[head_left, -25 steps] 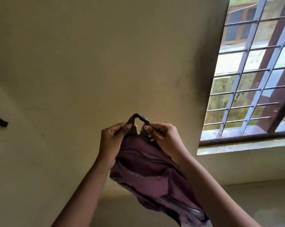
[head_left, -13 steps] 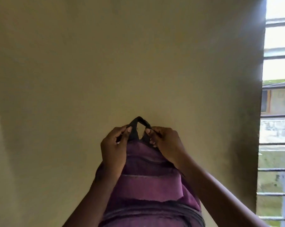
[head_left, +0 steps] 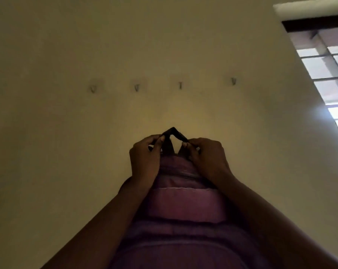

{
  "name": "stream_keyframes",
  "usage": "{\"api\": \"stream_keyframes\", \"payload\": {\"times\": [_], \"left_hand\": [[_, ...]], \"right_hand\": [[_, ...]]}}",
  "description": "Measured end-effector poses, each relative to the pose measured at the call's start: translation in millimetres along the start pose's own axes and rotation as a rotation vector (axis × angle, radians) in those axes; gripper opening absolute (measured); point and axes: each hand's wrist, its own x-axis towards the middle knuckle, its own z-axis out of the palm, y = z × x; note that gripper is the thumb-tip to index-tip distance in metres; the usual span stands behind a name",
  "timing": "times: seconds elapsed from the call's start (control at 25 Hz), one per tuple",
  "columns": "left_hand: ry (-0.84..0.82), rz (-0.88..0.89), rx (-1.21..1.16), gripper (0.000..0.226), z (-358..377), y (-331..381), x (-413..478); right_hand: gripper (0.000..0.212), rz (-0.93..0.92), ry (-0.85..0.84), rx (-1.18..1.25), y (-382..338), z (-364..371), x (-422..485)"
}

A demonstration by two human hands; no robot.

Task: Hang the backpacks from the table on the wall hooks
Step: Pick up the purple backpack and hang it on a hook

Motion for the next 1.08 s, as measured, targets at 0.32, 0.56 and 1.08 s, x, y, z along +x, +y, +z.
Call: {"api": "stream_keyframes", "payload": {"times": [0.32,0.56,1.08], "left_hand": [[0.074,0.115,0.053,0.027,36.0,27.4,88.1],[0.114,0.186,0.127,0.029,52.5,47.3,124.4],[-0.078,-0.183,0.221,0.049,56.0,55.6,164.5]], "right_hand": [[0.026,-0.104,0.206,-0.148,-2.8,-19.1,92.0],[0.031,-0.149,0.256,-0.243,-3.9,-26.6,139.0],[0.039,0.01,0.154,-0.284,-13.7,-27.4,154.4]]}}
